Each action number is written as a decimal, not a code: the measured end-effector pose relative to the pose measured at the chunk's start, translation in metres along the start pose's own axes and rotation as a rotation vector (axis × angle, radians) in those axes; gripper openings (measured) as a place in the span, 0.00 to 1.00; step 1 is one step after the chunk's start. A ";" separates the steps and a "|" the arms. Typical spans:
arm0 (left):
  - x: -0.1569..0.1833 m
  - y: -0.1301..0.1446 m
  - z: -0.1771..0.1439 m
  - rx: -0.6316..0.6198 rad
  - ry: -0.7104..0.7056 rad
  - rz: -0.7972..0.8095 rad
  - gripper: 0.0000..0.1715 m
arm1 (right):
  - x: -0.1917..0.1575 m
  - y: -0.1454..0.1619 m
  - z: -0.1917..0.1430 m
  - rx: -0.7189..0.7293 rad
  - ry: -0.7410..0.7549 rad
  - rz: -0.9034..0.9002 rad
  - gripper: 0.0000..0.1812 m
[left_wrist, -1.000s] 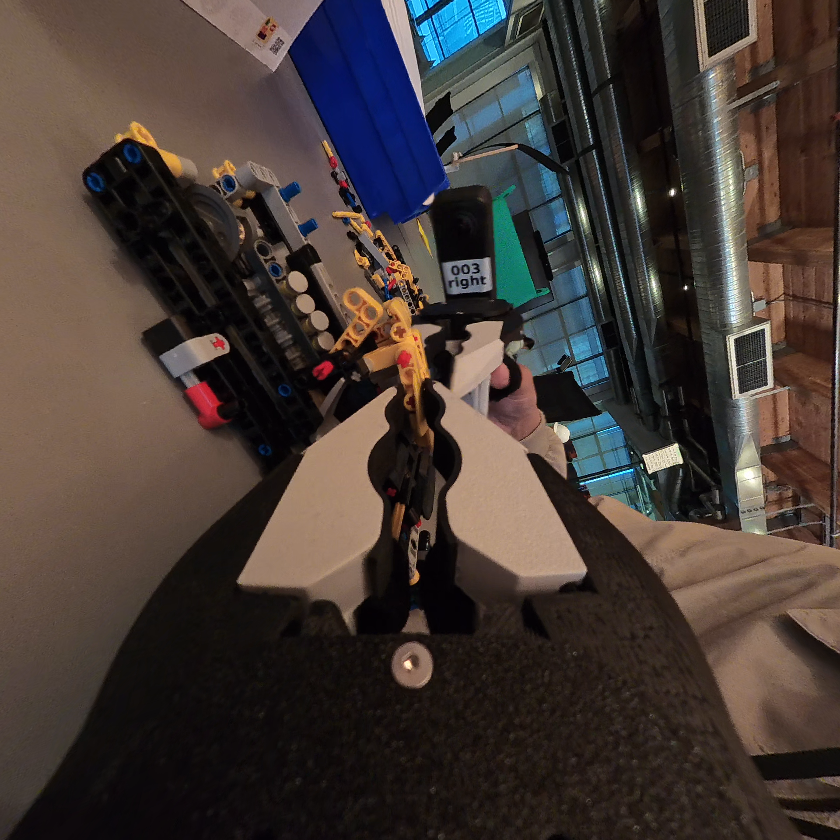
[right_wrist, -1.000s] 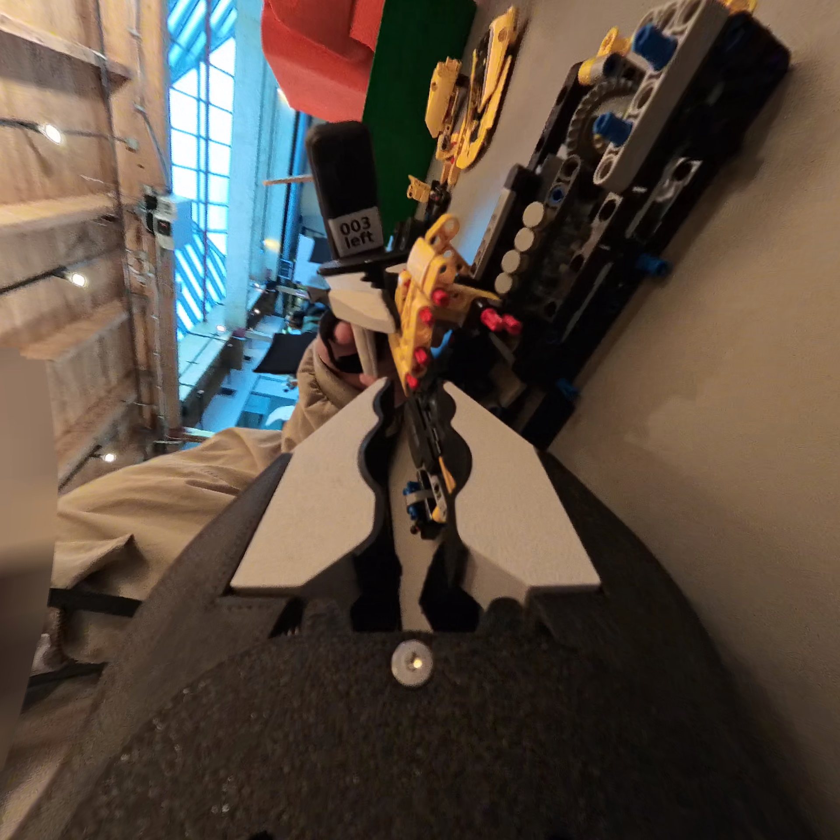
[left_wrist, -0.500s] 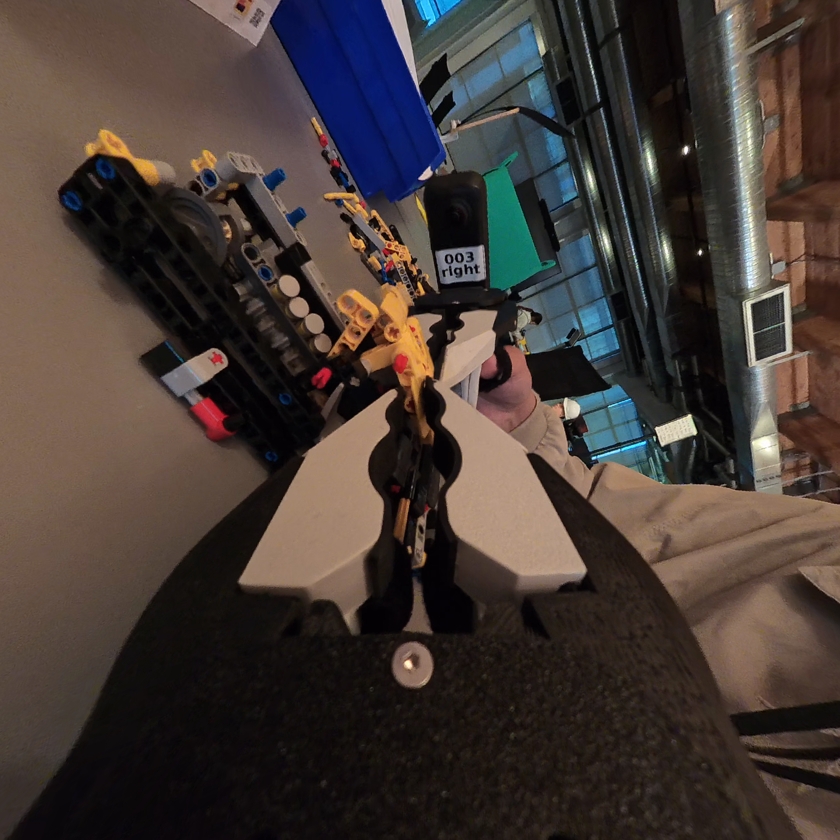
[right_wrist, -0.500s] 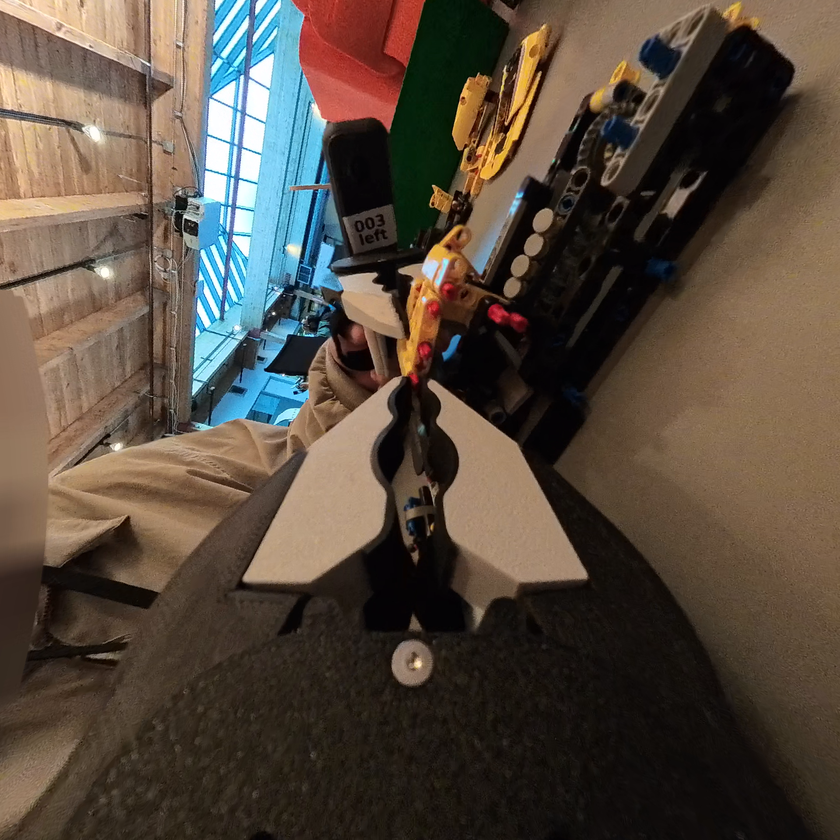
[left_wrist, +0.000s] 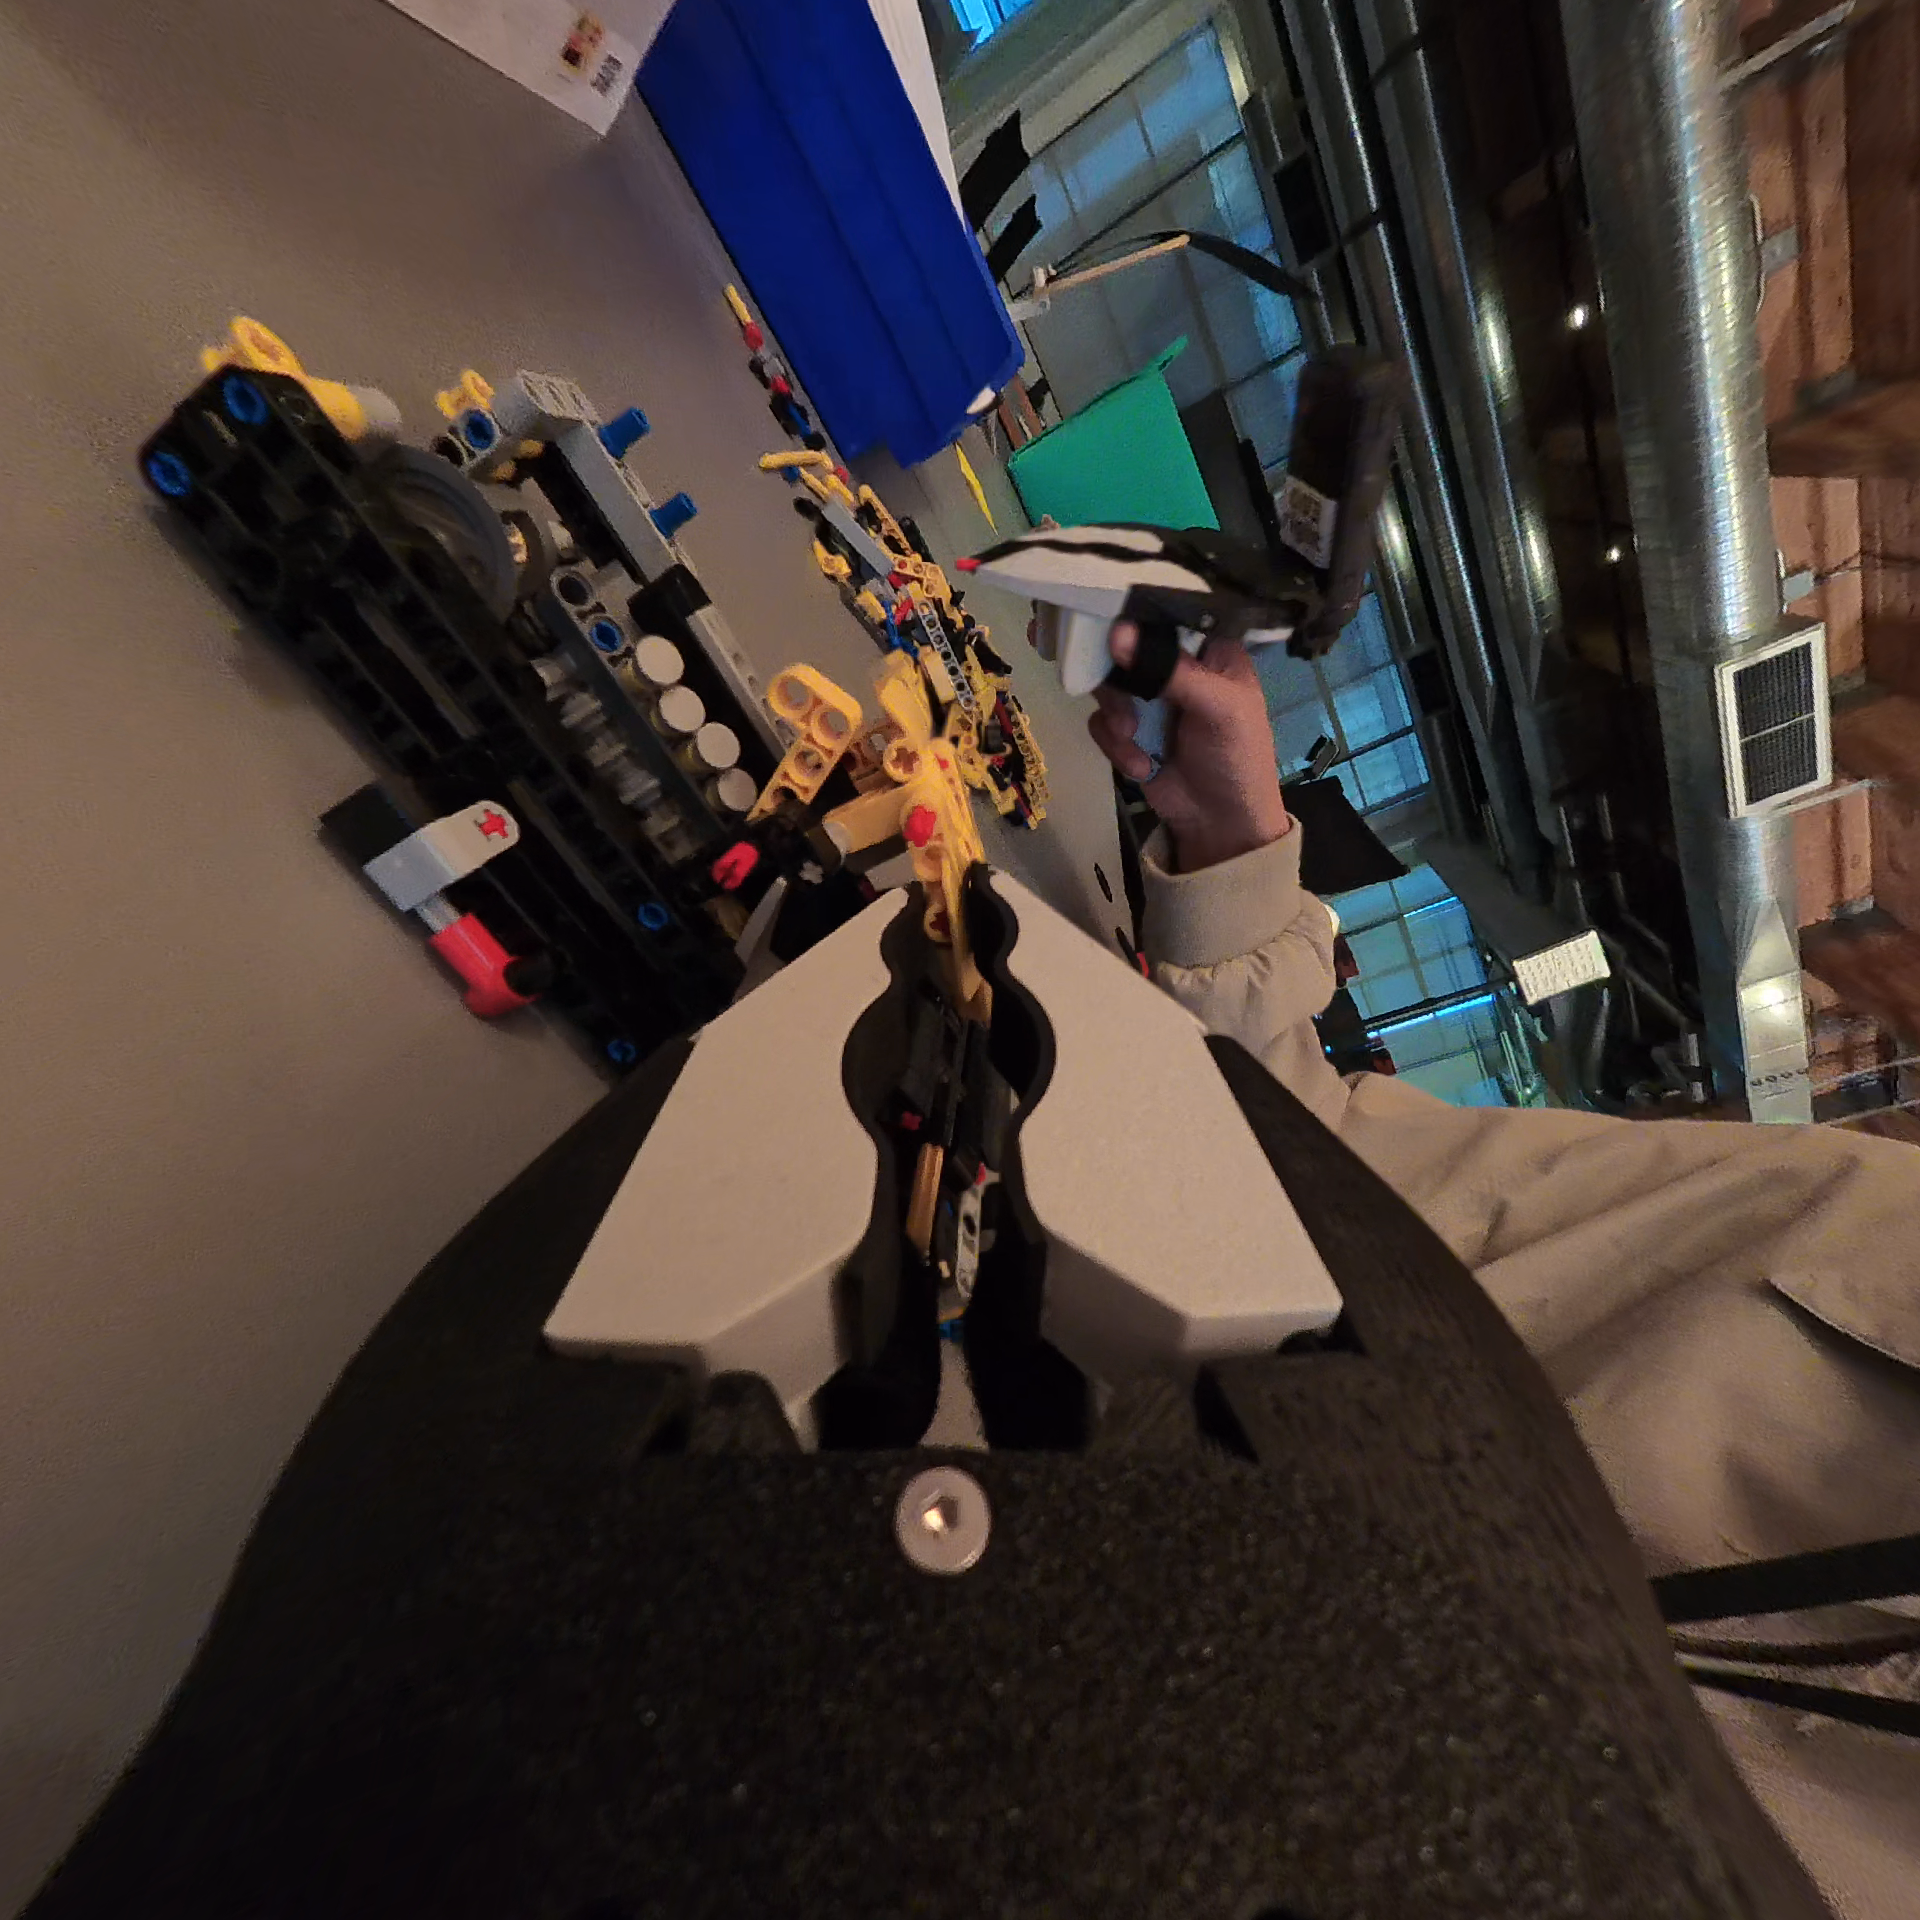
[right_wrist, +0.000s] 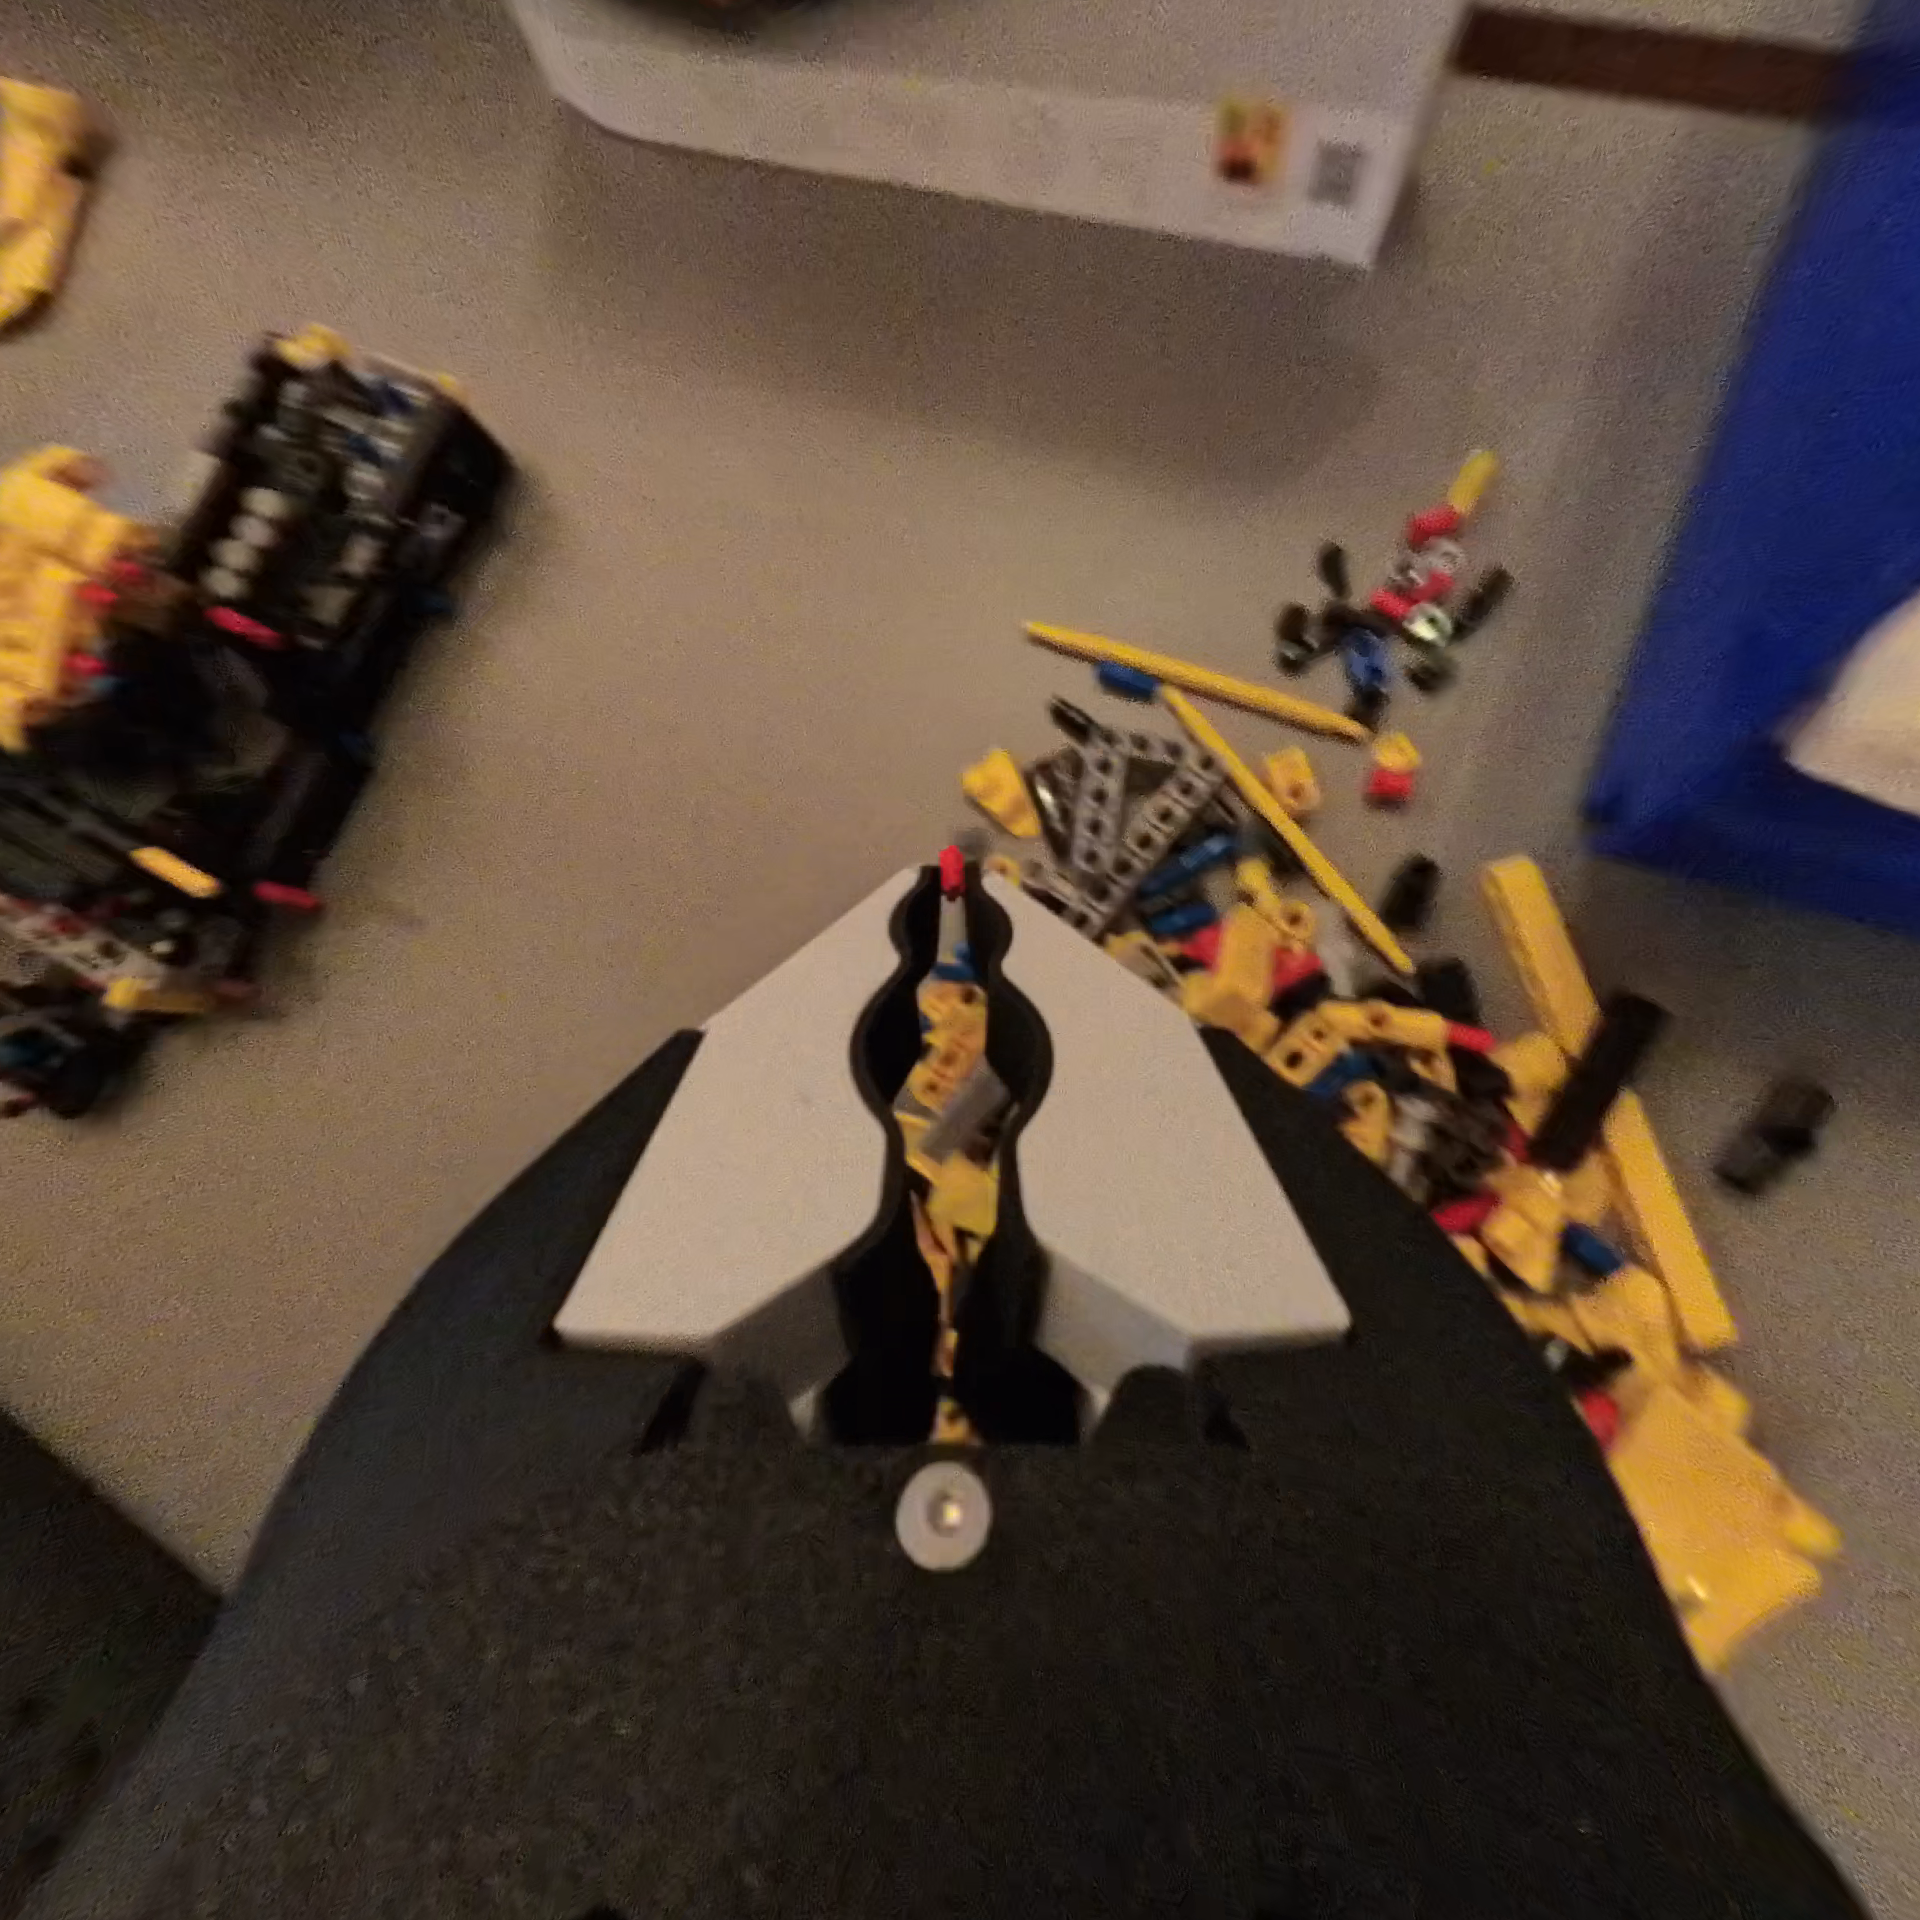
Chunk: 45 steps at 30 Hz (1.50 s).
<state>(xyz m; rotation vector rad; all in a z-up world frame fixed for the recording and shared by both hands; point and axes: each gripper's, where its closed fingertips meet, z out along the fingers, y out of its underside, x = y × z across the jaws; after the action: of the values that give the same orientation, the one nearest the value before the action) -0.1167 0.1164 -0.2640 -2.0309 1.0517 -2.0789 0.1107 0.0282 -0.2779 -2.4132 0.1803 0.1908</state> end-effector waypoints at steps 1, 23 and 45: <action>0.001 0.000 0.003 0.006 0.000 -0.006 0.05 | 0.015 0.008 -0.005 -0.013 0.030 0.024 0.02; 0.001 0.000 0.008 0.033 0.018 -0.083 0.05 | -0.207 -0.025 0.055 -0.021 -1.068 0.478 0.07; 0.002 0.002 0.009 0.013 0.016 -0.059 0.04 | -0.208 -0.024 0.058 -0.039 -1.104 0.475 0.03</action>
<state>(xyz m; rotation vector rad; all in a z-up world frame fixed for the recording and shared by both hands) -0.1098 0.1104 -0.2641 -2.0676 0.9901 -2.1278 -0.0942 0.1013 -0.2672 -1.9215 0.2206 1.6634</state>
